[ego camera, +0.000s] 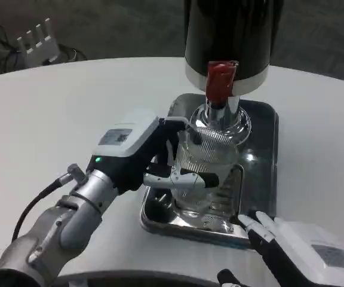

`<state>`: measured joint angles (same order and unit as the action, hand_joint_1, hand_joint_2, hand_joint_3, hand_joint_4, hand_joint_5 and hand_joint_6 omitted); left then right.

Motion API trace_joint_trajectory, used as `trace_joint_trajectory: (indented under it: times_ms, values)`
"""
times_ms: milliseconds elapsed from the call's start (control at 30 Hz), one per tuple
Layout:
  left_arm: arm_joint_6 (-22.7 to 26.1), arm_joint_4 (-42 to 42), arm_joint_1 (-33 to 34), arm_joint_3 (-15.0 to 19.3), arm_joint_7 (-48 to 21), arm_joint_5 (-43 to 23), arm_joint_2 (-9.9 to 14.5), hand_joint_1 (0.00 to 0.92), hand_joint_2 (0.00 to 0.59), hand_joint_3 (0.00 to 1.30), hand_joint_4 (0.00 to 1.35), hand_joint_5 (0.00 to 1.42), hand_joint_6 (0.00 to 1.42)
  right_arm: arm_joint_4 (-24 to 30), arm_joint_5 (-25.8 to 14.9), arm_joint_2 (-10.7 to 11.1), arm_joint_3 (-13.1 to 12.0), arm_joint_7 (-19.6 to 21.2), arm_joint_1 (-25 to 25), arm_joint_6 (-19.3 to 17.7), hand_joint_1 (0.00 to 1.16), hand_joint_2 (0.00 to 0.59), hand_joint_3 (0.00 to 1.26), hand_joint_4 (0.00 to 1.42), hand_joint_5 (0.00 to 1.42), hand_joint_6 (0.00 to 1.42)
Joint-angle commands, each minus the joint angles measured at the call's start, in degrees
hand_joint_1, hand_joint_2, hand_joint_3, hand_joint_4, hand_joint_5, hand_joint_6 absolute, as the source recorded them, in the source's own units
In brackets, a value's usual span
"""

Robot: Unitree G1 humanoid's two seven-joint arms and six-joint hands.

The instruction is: Grasp the cup under the faucet to collect the drink, then remove the cup.

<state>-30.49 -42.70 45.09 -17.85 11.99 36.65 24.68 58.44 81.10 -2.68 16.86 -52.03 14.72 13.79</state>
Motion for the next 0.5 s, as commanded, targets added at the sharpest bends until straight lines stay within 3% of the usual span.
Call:
trace_joint_trajectory:
  times_ms: [33,267,500]
  values:
    - [0.26,-0.07,-0.13,-0.63,-1.08,0.14,0.46,0.285,0.093,0.69,0.62,0.78,1.03,-0.72,-0.48,-3.28,-0.04,-0.05,-0.07,0.47,0.34,0.455,0.09,0.00,0.00,0.00]
    - [-0.05,-0.68,0.13,-0.47,-0.50,0.08,0.77,0.235,0.083,0.56,0.41,0.59,0.82,-1.98,-0.68,-3.15,-0.26,-0.19,-1.62,1.05,0.34,0.455,0.09,0.00,0.00,0.00]
    - [-0.92,-2.62,1.10,-0.61,-0.26,-0.10,0.79,0.189,0.062,0.43,0.31,0.47,0.66,-2.82,-0.45,-3.01,-0.44,-0.53,-2.93,1.52,0.34,0.456,0.09,0.00,0.00,0.00]
